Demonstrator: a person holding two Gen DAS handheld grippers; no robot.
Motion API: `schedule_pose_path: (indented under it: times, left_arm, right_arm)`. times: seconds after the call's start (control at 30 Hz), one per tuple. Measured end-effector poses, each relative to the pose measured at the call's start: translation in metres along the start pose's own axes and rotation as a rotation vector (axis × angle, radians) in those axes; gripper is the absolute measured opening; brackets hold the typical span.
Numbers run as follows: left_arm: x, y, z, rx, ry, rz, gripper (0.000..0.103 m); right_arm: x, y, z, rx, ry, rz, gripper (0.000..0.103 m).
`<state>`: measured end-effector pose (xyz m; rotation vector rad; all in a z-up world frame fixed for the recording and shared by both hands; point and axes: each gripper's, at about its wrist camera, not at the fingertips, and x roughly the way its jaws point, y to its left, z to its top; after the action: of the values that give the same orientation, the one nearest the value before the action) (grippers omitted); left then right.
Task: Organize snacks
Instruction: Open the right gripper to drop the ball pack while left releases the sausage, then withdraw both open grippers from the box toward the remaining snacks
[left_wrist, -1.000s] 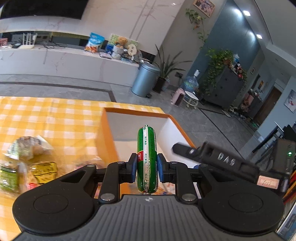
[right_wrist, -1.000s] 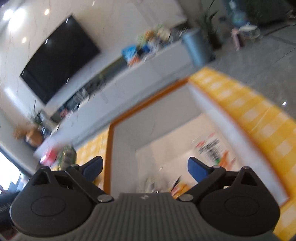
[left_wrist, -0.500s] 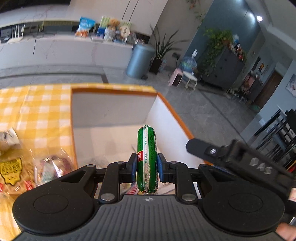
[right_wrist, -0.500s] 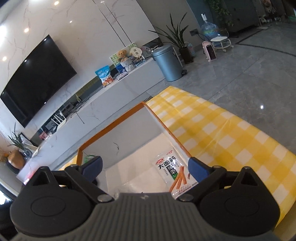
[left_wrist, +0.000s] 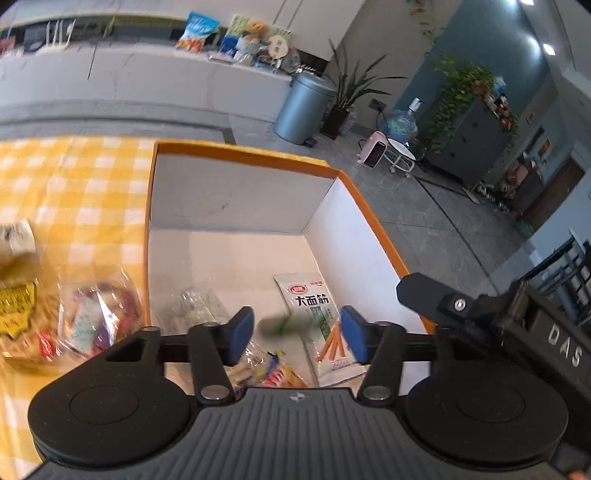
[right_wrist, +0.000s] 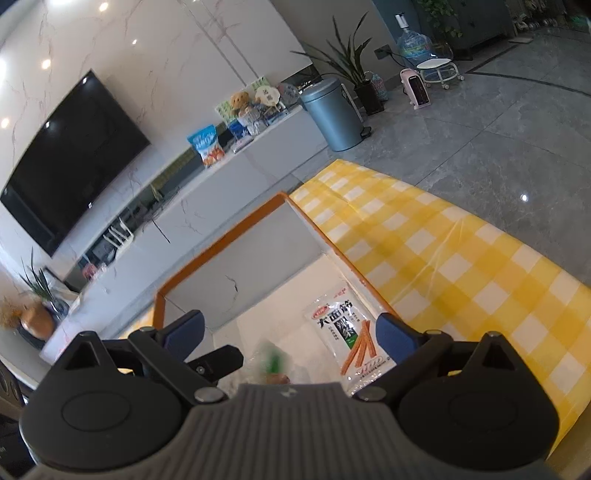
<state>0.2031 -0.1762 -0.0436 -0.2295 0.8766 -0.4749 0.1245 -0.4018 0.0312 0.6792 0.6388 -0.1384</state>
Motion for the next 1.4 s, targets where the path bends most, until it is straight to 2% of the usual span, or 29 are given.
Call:
schedule_pose_path:
  times: [0.07, 0.23, 0.33, 0.47, 0.67, 0.87, 0.97, 1.13, 1.2, 1.3, 1.4]
  left_arm:
    - [-0.006, -0.001, -0.001, 0.015, -0.013, 0.024, 0.078]
    - [-0.027, 0.001, -0.003, 0.017, -0.050, 0.034, 0.081]
    - [-0.043, -0.002, 0.001, 0.037, -0.087, 0.056, 0.081]
    - [-0.068, -0.003, 0.005, 0.070, -0.133, 0.078, 0.082]
    - [-0.103, 0.002, 0.006, 0.087, -0.180, 0.135, 0.082]
    - [-0.142, 0.023, 0.003, 0.059, -0.241, 0.206, 0.082]
    - [-0.161, 0.041, -0.001, 0.030, -0.304, 0.223, 0.082]
    - [-0.184, 0.069, -0.003, -0.019, -0.333, 0.265, 0.082]
    - [-0.189, 0.079, -0.006, -0.009, -0.339, 0.292, 0.082]
    - [-0.190, 0.088, -0.013, 0.037, -0.354, 0.380, 0.082]
    - [-0.189, 0.100, -0.019, 0.042, -0.352, 0.456, 0.082]
  right_arm:
    - [0.000, -0.001, 0.001, 0.011, 0.001, 0.006, 0.097]
    - [0.000, 0.004, 0.000, -0.015, -0.005, -0.013, 0.097]
    - [-0.005, 0.011, -0.001, -0.047, -0.042, 0.006, 0.097]
    - [-0.014, 0.022, -0.002, -0.059, -0.062, 0.123, 0.097]
    - [-0.023, 0.047, -0.011, -0.105, -0.071, 0.241, 0.098]
    - [-0.039, 0.079, -0.029, -0.183, -0.079, 0.359, 0.098]
    - [-0.047, 0.099, -0.042, -0.234, -0.079, 0.411, 0.098]
    - [-0.051, 0.136, -0.062, -0.281, -0.058, 0.425, 0.098]
    - [-0.050, 0.150, -0.070, -0.298, -0.045, 0.421, 0.098]
    - [-0.043, 0.171, -0.080, -0.307, -0.018, 0.383, 0.098]
    - [-0.031, 0.189, -0.092, -0.307, 0.001, 0.326, 0.098]
